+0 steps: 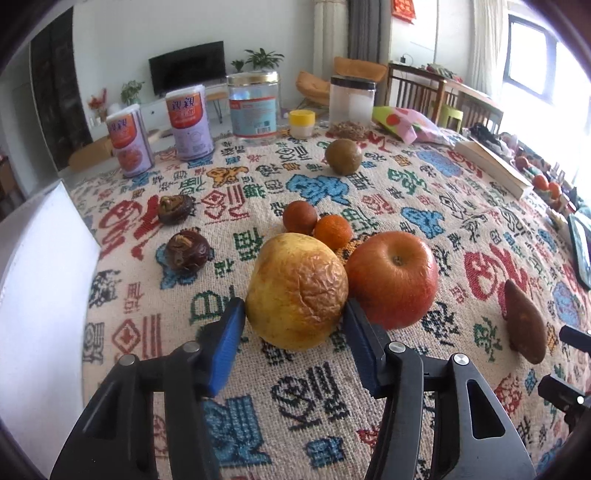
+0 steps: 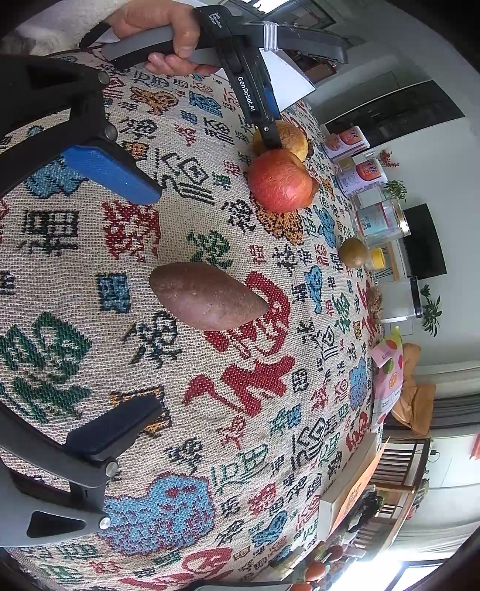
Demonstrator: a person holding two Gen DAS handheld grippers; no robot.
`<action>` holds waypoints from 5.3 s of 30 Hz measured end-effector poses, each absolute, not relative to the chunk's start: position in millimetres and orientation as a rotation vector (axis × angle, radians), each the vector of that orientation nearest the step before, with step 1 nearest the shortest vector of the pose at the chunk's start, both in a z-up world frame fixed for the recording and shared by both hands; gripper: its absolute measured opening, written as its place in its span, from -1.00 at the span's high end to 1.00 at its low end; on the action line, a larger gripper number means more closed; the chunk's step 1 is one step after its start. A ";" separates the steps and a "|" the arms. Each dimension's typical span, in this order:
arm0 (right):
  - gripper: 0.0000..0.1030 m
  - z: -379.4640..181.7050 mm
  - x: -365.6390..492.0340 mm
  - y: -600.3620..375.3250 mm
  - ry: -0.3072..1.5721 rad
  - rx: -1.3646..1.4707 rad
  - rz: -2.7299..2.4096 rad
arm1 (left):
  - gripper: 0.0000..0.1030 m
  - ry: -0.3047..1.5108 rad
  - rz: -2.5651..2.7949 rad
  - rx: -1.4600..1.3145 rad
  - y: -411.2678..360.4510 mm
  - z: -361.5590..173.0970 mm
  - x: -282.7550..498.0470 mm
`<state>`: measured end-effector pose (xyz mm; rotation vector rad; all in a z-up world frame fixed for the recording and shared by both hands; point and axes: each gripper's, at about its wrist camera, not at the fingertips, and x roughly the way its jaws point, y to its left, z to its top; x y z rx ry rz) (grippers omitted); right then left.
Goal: Organize fruits
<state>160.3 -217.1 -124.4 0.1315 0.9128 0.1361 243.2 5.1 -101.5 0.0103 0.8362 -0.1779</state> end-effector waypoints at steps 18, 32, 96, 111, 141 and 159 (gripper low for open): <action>-0.99 -108.5 144.0 -266.7 0.781 0.387 0.077 | -0.11 0.943 -0.162 -0.475 79.8 -104.7 177.7; -1.00 -112.3 132.4 -305.6 0.716 0.596 0.025 | -0.76 0.802 -0.083 -0.131 36.5 -106.5 147.0; -0.18 -113.0 134.6 -233.0 0.788 0.472 0.343 | -0.92 0.910 -0.085 -0.064 24.4 -137.9 152.8; -0.16 -137.2 153.8 -150.6 0.934 0.051 0.414 | -0.32 0.852 -0.104 -0.111 26.2 -121.9 180.2; 0.40 -29.1 79.3 153.6 1.050 -0.117 1.065 | -0.31 0.999 0.404 -0.498 283.3 -45.4 -0.2; -0.92 -34.7 110.8 -72.6 0.819 0.077 0.487 | -0.81 0.817 -0.052 -0.259 76.9 -10.1 61.1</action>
